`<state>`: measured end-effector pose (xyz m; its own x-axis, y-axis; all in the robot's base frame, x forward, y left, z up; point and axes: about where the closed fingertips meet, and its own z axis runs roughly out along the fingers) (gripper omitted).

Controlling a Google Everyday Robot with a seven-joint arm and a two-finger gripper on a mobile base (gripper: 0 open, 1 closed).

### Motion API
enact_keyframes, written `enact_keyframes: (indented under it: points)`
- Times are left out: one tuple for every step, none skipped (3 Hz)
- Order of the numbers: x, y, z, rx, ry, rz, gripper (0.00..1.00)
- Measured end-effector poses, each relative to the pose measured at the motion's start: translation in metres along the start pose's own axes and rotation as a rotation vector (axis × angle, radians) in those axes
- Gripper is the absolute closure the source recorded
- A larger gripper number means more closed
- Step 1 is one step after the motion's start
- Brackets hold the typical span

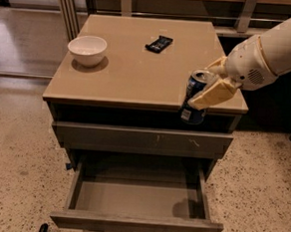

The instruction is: Place pepsi can into middle drawer

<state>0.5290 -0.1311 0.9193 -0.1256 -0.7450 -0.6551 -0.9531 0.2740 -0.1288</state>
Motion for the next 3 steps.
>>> enact_keyframes:
  points:
    - [0.001,0.002,0.004,0.000,0.008,-0.008,1.00]
    - [0.005,0.022,0.012,0.039,-0.005,-0.046,1.00]
    - [0.042,0.047,0.057,0.069,-0.024,-0.047,1.00]
